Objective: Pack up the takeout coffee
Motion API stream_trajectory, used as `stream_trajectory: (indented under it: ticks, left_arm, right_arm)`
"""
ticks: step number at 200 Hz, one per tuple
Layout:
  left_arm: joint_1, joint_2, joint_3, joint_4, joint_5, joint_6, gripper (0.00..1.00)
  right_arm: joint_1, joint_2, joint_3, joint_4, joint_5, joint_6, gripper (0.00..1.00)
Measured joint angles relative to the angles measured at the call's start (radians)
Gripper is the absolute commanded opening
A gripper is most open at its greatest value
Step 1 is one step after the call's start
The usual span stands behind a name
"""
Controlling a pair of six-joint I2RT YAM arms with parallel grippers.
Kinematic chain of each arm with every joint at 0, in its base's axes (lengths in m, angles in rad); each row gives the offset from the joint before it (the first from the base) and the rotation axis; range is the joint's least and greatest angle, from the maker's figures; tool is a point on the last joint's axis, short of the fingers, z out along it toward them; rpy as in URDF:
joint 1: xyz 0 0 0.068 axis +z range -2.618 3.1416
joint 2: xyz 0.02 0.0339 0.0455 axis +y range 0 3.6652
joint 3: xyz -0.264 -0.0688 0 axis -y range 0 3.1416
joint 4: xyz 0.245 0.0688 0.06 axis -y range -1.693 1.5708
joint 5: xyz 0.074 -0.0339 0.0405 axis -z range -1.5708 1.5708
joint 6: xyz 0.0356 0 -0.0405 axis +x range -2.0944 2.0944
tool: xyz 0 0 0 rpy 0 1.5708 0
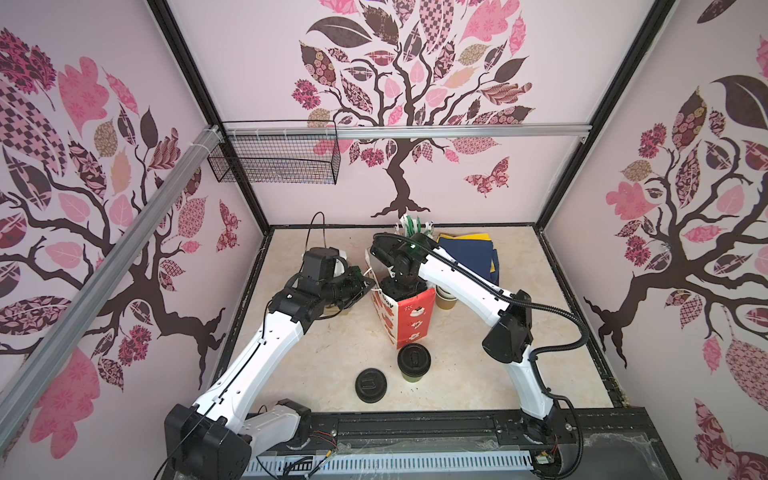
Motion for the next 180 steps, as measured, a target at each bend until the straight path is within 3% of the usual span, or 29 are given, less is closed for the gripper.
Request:
stream_trajectory:
  ticks: [138, 180]
  left_arm:
    - [0.0, 0.0, 0.0, 0.0, 0.0, 0.0, 0.0]
    - [0.0, 0.0, 0.0, 0.0, 0.0, 0.0, 0.0]
  right_arm:
    - [0.001, -0.027, -0.06, 0.041, 0.004, -0.005, 0.6]
    - [0.002, -0.005, 0.003, 0.003, 0.007, -0.005, 0.6]
